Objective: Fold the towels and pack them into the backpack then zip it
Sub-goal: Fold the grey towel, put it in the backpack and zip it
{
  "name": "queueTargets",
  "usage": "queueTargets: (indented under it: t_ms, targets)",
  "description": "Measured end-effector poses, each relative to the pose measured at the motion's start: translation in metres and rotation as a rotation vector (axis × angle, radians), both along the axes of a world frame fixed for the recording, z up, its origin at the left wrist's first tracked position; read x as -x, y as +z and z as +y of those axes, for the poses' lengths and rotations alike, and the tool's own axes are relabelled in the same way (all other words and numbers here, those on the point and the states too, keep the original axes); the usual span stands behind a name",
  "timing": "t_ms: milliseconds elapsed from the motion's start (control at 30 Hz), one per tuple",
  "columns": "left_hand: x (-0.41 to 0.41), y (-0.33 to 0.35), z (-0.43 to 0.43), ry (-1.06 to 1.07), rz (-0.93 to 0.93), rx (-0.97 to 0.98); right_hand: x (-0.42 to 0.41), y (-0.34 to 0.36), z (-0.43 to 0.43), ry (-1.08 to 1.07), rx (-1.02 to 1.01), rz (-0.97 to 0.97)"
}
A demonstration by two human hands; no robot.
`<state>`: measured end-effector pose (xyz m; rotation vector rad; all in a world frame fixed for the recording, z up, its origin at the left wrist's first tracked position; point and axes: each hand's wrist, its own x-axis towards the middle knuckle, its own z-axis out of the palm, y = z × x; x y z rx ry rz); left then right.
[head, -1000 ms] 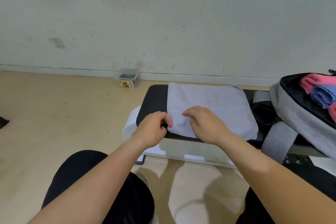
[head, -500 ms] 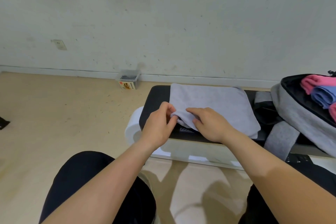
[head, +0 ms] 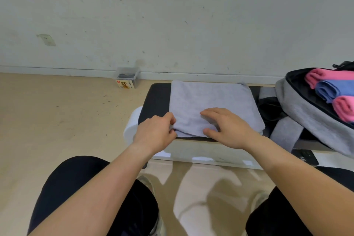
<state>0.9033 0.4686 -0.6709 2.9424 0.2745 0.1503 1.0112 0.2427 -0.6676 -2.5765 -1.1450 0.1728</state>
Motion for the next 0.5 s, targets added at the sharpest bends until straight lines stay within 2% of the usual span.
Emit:
queueTargets:
  t_ms: [133, 367, 500]
  targets:
    - [0.003, 0.004, -0.005, -0.034, 0.003, -0.097, -0.001, -0.002, -0.04, -0.03, 0.169, -0.108]
    - [0.003, 0.004, -0.01, -0.013, 0.067, -0.143, -0.002, -0.023, -0.091, -0.117, 0.396, -0.194]
    - [-0.001, 0.008, -0.014, -0.01, 0.176, -0.147, 0.007, -0.024, -0.091, -0.13, 0.438, -0.196]
